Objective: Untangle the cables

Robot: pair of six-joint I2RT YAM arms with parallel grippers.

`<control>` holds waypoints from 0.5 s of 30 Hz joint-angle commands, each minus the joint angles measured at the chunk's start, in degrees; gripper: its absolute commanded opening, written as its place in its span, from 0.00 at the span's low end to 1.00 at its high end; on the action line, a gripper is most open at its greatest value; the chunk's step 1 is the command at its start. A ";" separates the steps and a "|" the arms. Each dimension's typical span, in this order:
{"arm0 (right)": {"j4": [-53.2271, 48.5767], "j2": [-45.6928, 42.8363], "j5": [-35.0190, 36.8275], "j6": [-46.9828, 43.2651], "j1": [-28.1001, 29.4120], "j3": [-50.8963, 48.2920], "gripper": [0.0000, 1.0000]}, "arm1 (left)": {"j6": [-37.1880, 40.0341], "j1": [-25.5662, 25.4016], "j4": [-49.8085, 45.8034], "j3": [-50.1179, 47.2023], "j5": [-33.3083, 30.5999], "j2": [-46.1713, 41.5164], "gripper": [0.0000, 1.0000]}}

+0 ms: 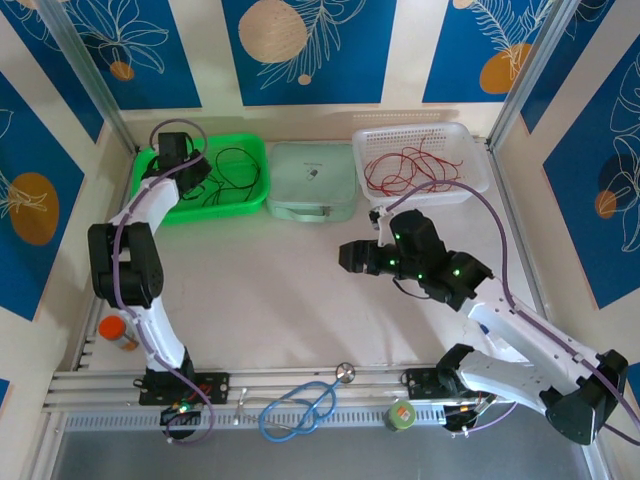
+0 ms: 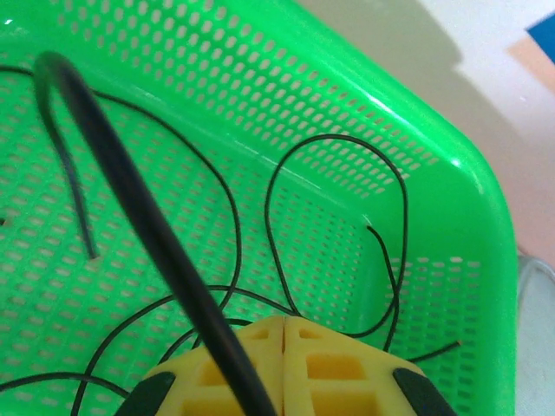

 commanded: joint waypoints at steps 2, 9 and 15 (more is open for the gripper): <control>-1.98 -2.76 -0.01 -0.08 0.31 -0.85 0.66 | -6.00 2.08 -7.04 6.70 -2.08 5.91 0.01; -2.51 -3.41 0.48 -0.31 0.02 -0.71 0.67 | -7.83 2.39 -8.96 9.59 -1.71 7.25 0.62; -2.77 -3.58 0.38 -0.26 0.05 -0.54 0.67 | -7.42 2.39 -8.63 8.23 0.21 3.80 0.74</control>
